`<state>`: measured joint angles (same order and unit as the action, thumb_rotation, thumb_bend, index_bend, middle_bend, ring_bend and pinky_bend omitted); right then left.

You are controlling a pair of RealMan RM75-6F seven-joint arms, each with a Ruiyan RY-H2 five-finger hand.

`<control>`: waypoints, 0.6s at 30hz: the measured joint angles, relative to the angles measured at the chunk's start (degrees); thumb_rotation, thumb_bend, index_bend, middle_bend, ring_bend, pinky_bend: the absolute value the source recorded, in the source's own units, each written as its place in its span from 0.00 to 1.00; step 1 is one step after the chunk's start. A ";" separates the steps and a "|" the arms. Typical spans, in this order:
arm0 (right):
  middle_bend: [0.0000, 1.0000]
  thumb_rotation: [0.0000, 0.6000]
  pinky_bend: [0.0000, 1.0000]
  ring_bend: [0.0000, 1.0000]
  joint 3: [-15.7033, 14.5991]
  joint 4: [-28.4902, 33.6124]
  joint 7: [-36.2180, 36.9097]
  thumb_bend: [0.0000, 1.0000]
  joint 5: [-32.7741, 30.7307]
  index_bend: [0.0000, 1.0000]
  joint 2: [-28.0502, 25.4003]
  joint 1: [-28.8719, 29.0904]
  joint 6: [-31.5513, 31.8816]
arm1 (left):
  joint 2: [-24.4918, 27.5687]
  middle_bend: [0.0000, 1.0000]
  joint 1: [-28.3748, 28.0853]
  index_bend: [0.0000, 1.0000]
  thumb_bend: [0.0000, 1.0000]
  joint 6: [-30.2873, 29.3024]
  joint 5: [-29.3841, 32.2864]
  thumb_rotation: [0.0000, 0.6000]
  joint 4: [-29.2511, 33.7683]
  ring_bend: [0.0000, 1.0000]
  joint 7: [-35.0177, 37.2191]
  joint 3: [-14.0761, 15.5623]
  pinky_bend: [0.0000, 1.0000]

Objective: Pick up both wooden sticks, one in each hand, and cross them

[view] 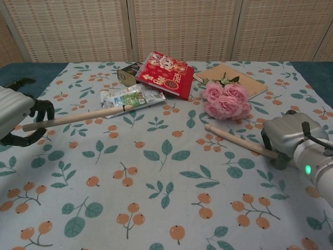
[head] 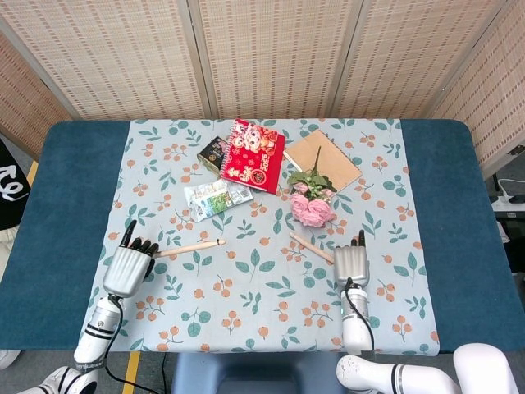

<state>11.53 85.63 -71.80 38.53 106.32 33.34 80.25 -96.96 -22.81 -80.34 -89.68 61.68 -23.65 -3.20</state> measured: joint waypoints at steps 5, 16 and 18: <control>0.59 1.00 0.00 0.34 -0.17 -0.38 0.63 0.29 0.00 0.66 -0.06 0.15 0.31 | 0.19 0.85 0.10 0.82 0.52 -0.07 0.09 1.00 0.08 0.46 -0.04 -0.03 0.09; 0.77 1.00 0.00 0.49 -1.74 -2.68 1.58 0.34 0.60 0.86 -0.04 -0.06 0.28 | 0.14 0.85 0.18 0.82 0.52 0.17 0.28 1.00 0.09 0.46 -0.59 0.04 0.09; 0.80 1.00 0.00 0.52 -1.80 -2.87 1.86 0.38 0.72 0.91 -0.06 -0.11 0.16 | 0.15 0.85 0.18 0.82 0.52 0.21 0.32 1.00 0.10 0.47 -0.63 0.03 0.09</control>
<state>9.73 82.76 -69.94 39.25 106.26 33.23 80.41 -96.81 -22.62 -80.13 -89.36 61.78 -24.28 -3.17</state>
